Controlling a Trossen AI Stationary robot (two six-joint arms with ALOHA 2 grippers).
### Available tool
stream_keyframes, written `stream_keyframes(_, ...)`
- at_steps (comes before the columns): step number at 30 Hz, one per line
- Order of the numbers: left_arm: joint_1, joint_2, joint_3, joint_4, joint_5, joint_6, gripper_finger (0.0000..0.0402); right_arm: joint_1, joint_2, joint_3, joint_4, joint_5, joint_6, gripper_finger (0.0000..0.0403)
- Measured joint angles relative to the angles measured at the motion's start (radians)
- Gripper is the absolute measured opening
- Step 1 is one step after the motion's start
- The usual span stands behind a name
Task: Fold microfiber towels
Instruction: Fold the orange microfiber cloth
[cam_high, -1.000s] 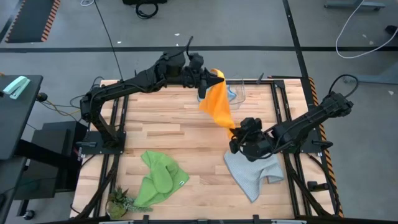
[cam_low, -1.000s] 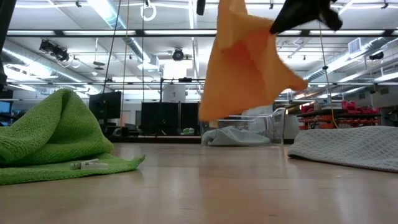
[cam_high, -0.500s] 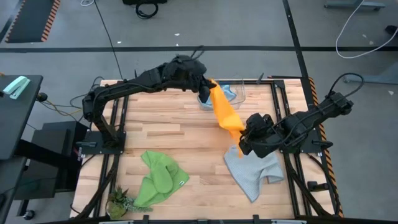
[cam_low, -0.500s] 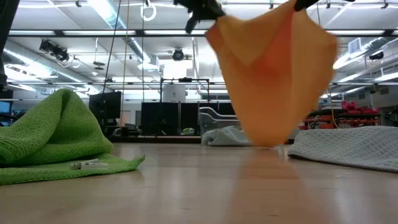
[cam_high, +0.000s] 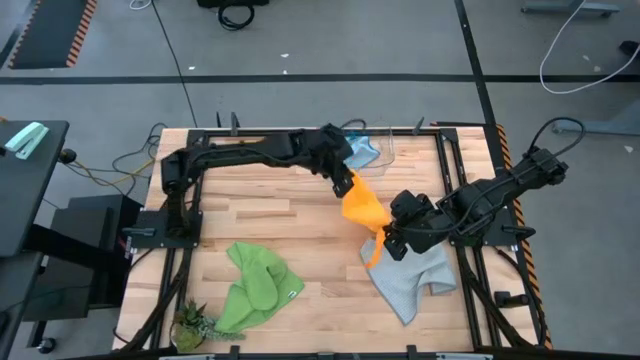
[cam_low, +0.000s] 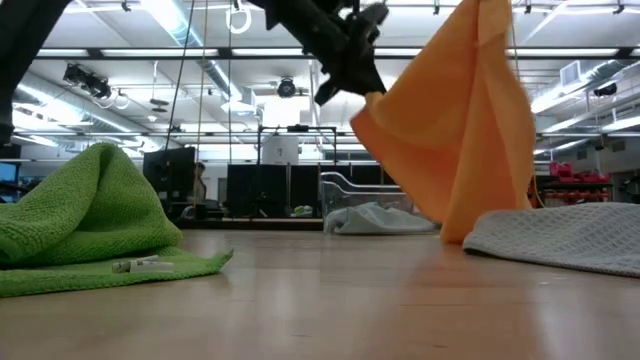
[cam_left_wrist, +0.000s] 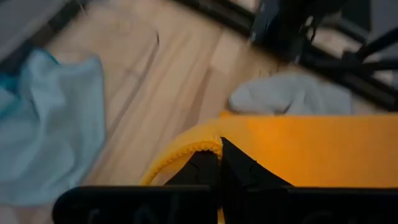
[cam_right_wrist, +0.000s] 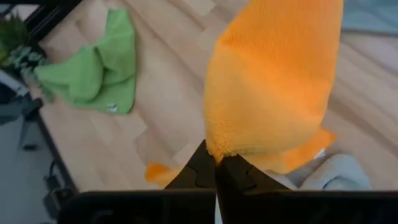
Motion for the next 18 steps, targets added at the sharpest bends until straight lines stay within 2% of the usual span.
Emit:
stream_keyframes(4, -0.010, 0.036, 0.000, -0.002, 0.002, 0.006, 0.0009, -0.001, 0.000, 0.000, 0.005, -0.032, -0.001, 0.0000)
stream_keyframes(8, -0.011, 0.028, 0.000, 0.001, 0.051, 0.018, 0.0016, -0.010, 0.000, 0.000, 0.005, -0.047, -0.002, 0.0000)
stream_keyframes(12, -0.011, -0.013, 0.001, -0.018, 0.103, 0.042, 0.0027, -0.049, 0.000, 0.000, 0.006, -0.058, -0.023, 0.0000)
stream_keyframes(18, -0.049, -0.025, 0.000, -0.111, 0.099, 0.130, 0.0045, -0.129, 0.000, -0.001, 0.016, -0.111, -0.093, 0.0000)
